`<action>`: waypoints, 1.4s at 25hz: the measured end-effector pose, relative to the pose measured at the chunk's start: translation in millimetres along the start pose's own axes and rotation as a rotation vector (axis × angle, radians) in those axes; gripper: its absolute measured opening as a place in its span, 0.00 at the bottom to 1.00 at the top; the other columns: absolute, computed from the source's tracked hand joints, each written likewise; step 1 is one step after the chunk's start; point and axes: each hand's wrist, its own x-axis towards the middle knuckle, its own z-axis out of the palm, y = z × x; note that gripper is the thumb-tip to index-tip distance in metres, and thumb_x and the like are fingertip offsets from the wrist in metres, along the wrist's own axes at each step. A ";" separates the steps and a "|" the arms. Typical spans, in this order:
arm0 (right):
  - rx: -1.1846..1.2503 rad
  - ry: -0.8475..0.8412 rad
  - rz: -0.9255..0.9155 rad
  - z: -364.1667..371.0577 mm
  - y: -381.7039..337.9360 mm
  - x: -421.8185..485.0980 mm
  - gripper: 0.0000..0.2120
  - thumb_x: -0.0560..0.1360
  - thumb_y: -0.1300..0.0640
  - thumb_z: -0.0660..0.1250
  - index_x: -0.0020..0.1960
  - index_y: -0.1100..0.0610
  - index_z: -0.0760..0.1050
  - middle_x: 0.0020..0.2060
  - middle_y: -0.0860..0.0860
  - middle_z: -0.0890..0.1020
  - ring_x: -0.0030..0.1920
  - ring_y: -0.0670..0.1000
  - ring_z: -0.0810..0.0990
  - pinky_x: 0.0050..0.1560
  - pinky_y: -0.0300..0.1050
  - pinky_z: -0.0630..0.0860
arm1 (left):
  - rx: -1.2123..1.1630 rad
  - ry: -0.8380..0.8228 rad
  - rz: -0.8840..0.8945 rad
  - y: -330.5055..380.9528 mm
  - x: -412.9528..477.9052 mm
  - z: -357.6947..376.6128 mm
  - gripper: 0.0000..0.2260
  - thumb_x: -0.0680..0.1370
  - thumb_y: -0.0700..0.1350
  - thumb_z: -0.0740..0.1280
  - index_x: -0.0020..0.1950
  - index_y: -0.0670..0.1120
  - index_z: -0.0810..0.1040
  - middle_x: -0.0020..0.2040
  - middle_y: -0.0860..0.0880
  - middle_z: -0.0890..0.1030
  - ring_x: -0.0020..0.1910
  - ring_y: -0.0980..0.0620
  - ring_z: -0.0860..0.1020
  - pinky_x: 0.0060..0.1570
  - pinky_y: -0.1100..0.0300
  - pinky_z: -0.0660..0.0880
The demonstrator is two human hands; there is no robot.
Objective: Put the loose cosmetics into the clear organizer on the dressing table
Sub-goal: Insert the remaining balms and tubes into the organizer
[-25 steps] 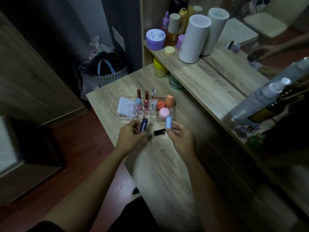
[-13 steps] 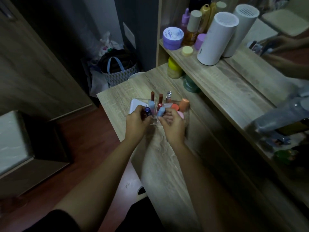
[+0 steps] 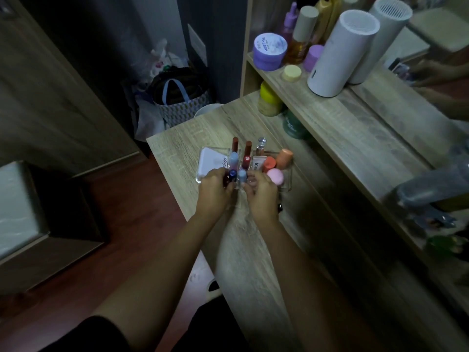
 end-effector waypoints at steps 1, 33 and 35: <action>-0.022 0.009 0.014 -0.6 -1.1 -0.2 0.13 0.72 0.68 0.68 0.56 0.62 0.78 0.51 0.59 0.83 0.49 0.55 0.82 0.53 0.52 0.79 | 0.001 0.005 0.000 0.6 -0.3 0.4 0.09 0.74 0.40 0.67 0.53 0.39 0.79 0.48 0.40 0.82 0.45 0.45 0.80 0.45 0.57 0.73; 0.337 -0.025 0.176 -50.3 27.6 -23.6 0.16 0.71 0.64 0.71 0.59 0.58 0.78 0.42 0.47 0.83 0.40 0.34 0.81 0.41 0.25 0.75 | 0.270 -0.153 0.113 -29.3 -86.6 45.6 0.25 0.81 0.51 0.53 0.76 0.44 0.55 0.78 0.45 0.56 0.78 0.48 0.50 0.75 0.53 0.51; 0.286 0.004 0.177 -49.8 23.5 -11.5 0.18 0.72 0.62 0.70 0.62 0.57 0.75 0.43 0.44 0.81 0.38 0.27 0.78 0.37 0.18 0.72 | 0.266 -0.154 0.117 -29.9 -86.3 45.6 0.25 0.81 0.51 0.53 0.76 0.44 0.55 0.78 0.45 0.56 0.77 0.48 0.50 0.75 0.53 0.50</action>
